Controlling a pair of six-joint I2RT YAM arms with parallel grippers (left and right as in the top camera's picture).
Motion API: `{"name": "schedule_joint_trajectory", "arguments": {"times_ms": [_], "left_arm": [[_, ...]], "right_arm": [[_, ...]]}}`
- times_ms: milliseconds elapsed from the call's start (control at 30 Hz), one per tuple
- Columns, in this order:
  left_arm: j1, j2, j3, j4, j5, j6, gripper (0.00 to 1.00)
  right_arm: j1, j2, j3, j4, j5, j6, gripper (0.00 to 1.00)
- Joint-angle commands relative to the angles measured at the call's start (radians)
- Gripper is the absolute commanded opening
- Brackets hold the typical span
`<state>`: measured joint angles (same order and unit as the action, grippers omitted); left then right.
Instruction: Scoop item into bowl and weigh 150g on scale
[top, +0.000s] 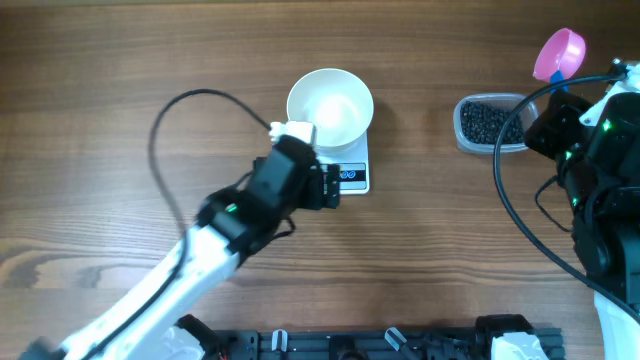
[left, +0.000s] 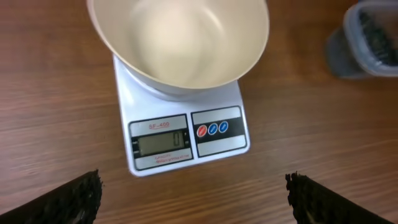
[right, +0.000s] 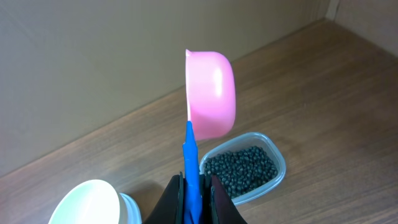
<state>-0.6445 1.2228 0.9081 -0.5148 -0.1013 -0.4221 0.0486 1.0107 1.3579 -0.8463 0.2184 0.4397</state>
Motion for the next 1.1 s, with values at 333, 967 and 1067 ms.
{"name": "schedule_joint_trajectory", "arguments": {"times_ms": [333,967,1067], "left_arm": [[0.263,-0.134,0.003,-0.275,0.112,0.078,1.0],[0.263,-0.132,0.003,-0.276,0.112,0.078,1.0],[0.263,-0.132,0.003,-0.276,0.112,0.078,1.0]], "right_arm": [[-0.004,0.002,0.024,0.005,0.019,-0.021,0.05],[-0.004,0.089,0.024,0.036,0.044,-0.092,0.04],[-0.004,0.089,0.024,0.004,0.044,-0.098,0.04]]}}
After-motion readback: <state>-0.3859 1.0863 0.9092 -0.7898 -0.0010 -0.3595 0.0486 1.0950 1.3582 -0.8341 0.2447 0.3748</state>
